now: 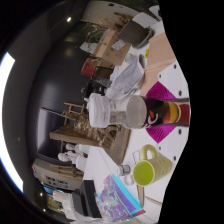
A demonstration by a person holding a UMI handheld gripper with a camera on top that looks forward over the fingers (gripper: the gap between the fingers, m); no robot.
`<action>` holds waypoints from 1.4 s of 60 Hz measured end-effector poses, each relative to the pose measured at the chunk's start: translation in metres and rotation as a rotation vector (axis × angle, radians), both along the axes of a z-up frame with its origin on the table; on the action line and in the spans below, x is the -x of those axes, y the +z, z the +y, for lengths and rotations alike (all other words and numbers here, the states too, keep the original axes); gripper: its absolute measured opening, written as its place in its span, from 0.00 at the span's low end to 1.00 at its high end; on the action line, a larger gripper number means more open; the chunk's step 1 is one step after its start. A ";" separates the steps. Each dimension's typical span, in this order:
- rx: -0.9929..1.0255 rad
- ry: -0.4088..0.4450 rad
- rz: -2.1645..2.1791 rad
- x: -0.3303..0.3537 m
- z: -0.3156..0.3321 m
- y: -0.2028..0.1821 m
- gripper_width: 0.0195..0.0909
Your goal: Pour water
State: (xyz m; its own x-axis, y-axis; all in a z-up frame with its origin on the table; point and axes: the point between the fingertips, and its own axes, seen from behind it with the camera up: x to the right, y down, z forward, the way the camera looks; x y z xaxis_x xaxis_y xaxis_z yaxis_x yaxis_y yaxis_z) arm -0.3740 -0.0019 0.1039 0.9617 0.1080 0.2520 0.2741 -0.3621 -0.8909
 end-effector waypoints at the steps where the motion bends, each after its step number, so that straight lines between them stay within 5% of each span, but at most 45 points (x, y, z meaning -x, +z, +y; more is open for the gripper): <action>1: 0.013 -0.007 0.021 -0.002 -0.001 -0.007 0.10; 12: 0.068 -0.064 0.166 -0.012 -0.014 -0.060 0.10; 20: 0.029 -0.083 0.259 -0.017 -0.015 -0.059 0.13; 30: 0.039 -0.075 0.269 -0.018 -0.017 -0.059 0.31; 33: 0.088 -0.090 0.280 -0.019 -0.021 -0.068 0.45; 38: 0.141 -0.119 0.316 -0.022 -0.031 -0.071 0.95; 55: 0.240 -0.210 0.225 -0.021 -0.139 -0.010 0.93; 71: 0.271 -0.181 0.161 0.041 -0.269 0.055 0.93; 84: 0.240 -0.180 0.132 0.064 -0.307 0.073 0.93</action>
